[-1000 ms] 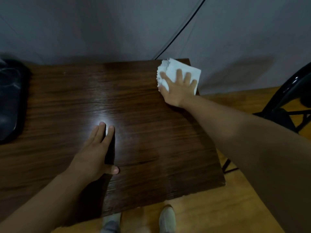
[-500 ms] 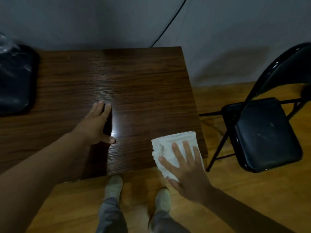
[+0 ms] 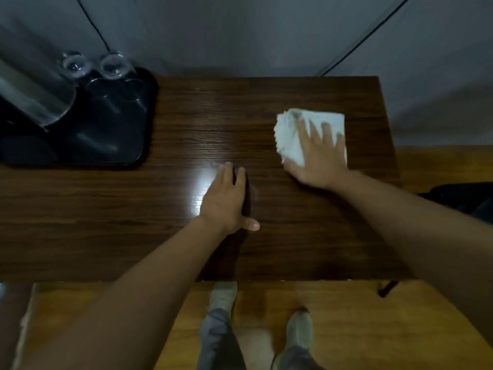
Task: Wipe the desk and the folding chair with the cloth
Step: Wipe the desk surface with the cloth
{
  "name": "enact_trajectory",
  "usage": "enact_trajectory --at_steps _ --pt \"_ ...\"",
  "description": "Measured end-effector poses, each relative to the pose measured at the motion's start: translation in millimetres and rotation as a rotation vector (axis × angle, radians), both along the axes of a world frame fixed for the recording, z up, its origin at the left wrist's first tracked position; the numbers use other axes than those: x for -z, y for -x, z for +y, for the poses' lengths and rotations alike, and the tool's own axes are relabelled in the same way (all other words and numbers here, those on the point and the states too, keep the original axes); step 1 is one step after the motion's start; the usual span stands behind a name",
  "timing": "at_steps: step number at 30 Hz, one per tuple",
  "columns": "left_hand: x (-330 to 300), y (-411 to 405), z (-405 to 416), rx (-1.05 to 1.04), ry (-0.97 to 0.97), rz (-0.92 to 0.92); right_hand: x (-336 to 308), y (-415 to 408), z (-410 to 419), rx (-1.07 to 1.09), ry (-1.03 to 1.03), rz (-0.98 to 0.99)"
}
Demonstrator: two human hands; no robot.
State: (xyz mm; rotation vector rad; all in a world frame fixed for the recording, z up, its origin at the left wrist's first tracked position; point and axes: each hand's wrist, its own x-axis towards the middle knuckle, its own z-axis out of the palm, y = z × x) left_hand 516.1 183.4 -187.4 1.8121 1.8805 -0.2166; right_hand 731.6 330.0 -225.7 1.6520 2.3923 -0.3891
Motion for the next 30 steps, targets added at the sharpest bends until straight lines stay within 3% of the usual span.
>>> enact_trajectory --at_steps 5,9,13,18,23,27,30 --pt "2 -2 2 0.059 0.004 0.065 0 36 81 0.080 0.017 -0.048" --pt "2 -3 3 0.062 0.026 0.055 0 48 88 0.064 -0.005 -0.040" --pt "-1 -6 5 0.057 0.039 0.041 -2 37 34 -0.130 -0.033 -0.024" --pt "-2 -4 1 0.025 0.043 -0.036 -3 -11 -96 -0.293 -0.054 -0.035" --pt "6 -6 0 0.004 0.029 -0.029 0 -75 -232 -0.348 -0.204 0.172" --pt "14 -4 -1 0.008 0.007 -0.011 0 -118 -249 -0.270 -0.213 0.217" --pt "19 -4 1 -0.007 0.013 -0.005 -2 -140 -212 -0.121 -0.155 0.064"
